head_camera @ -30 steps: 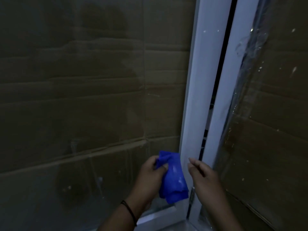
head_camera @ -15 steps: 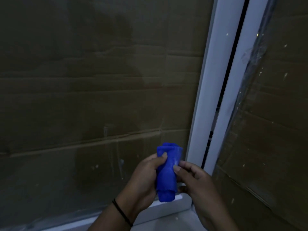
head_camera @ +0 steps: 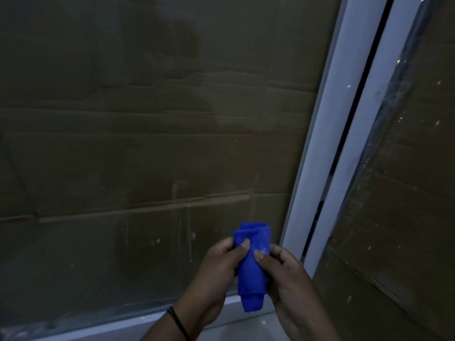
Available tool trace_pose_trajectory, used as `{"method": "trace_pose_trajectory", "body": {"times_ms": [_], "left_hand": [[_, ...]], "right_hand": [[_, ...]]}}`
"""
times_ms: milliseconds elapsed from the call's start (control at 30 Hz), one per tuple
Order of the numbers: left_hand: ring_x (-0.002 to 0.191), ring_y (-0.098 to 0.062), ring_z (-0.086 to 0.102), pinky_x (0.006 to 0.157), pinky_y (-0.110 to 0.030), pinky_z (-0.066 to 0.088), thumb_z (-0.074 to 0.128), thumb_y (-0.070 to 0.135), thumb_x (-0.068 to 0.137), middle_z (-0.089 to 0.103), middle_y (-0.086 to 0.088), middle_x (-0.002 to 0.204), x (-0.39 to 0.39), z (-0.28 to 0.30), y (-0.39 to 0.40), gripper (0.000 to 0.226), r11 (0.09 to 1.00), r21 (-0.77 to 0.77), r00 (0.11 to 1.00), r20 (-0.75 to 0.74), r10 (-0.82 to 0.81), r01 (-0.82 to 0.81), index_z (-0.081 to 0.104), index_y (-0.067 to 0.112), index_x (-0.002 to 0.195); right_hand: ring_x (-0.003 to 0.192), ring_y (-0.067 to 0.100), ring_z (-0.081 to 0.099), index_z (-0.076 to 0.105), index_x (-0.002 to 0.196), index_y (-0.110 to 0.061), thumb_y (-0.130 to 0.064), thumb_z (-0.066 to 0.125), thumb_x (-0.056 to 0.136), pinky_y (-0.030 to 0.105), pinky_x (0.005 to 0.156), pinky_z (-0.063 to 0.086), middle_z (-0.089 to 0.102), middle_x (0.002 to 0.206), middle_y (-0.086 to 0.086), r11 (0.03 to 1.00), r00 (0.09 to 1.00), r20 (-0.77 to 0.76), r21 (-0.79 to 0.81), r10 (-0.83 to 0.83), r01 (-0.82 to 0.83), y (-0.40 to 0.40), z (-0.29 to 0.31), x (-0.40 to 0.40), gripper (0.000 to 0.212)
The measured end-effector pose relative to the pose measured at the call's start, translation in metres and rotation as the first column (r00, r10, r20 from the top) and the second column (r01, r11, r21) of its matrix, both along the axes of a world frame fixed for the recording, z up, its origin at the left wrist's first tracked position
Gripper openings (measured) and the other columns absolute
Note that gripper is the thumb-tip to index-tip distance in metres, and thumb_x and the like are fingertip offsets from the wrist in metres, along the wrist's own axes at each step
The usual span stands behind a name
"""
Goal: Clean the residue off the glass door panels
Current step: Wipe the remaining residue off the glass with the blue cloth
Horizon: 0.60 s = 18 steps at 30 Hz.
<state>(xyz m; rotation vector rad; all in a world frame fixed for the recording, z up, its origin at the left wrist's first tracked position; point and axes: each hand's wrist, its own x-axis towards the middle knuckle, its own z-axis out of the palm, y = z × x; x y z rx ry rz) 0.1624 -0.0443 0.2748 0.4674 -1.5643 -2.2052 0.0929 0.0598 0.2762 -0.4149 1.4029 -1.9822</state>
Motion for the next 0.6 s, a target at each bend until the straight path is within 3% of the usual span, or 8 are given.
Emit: {"method": "trace_pose_trajectory", "body": {"times_ms": [133,233,400,500,533,600], "left_hand": [[0.091,-0.022,0.070,0.071,-0.027,0.055,0.057,0.017,0.092,0.073,-0.010,0.102,0.000,0.000,-0.012,0.019,0.999,0.021,0.999,-0.013,0.039,-0.038,0.067,0.012,0.107],[0.093,-0.027,0.070,0.072,-0.035,0.056,0.057,0.020,0.092,0.072,-0.010,0.105,0.003,0.001,-0.023,0.019,0.995,0.087,0.999,-0.002,0.044,-0.043,0.065,0.013,0.109],[0.091,-0.025,0.071,0.076,-0.038,0.058,0.059,0.018,0.091,0.073,-0.007,0.099,0.013,0.006,-0.031,0.020,0.998,0.041,0.999,0.015,0.036,-0.036,0.062,0.011,0.109],[0.087,-0.022,0.070,0.073,-0.035,0.055,0.065,0.015,0.087,0.073,-0.007,0.094,0.017,0.009,-0.026,0.012,0.987,-0.079,0.989,0.017,0.145,-0.144,0.063,0.013,0.099],[0.084,-0.018,0.070,0.071,-0.032,0.054,0.066,0.016,0.086,0.073,-0.004,0.091,0.018,0.009,-0.023,0.010,0.978,-0.120,0.984,0.015,0.176,-0.173,0.064,0.015,0.096],[0.083,-0.011,0.069,0.068,-0.023,0.051,0.064,0.017,0.088,0.073,0.002,0.092,0.020,0.009,-0.016,0.009,0.979,-0.154,0.990,0.003,0.138,-0.136,0.067,0.018,0.096]], "right_hand": [[0.084,0.028,0.070,0.063,0.109,-0.002,-0.017,0.067,0.071,0.032,0.064,0.057,0.071,0.100,0.019,0.995,0.993,0.075,-0.045,0.089,-0.085,-0.003,0.002,0.000,0.041],[0.090,0.032,0.069,0.063,0.109,-0.003,-0.019,0.069,0.069,0.043,0.079,0.057,0.071,0.101,0.017,0.996,0.995,0.040,0.010,0.093,-0.093,-0.004,0.001,-0.004,0.043],[0.081,0.024,0.070,0.067,0.096,-0.015,-0.019,0.069,0.078,0.040,0.074,0.057,0.073,0.092,0.008,0.984,0.974,-0.215,0.143,-0.071,0.104,-0.012,0.003,-0.002,0.018],[0.083,0.009,0.063,0.061,0.094,-0.031,-0.031,0.070,0.080,0.024,0.070,0.052,0.065,0.093,-0.005,0.863,0.784,-0.569,0.238,-0.248,0.445,-0.016,-0.001,0.004,0.017],[0.083,0.003,0.061,0.060,0.092,-0.035,-0.040,0.070,0.077,0.017,0.068,0.049,0.064,0.092,-0.010,0.852,0.749,-0.608,0.217,-0.263,0.476,-0.017,0.000,0.009,0.018],[0.077,0.000,0.064,0.067,0.086,-0.036,-0.061,0.060,0.068,0.016,0.065,0.051,0.069,0.084,-0.009,0.915,0.828,-0.534,0.223,-0.173,0.335,-0.019,0.004,0.020,0.032]]}}
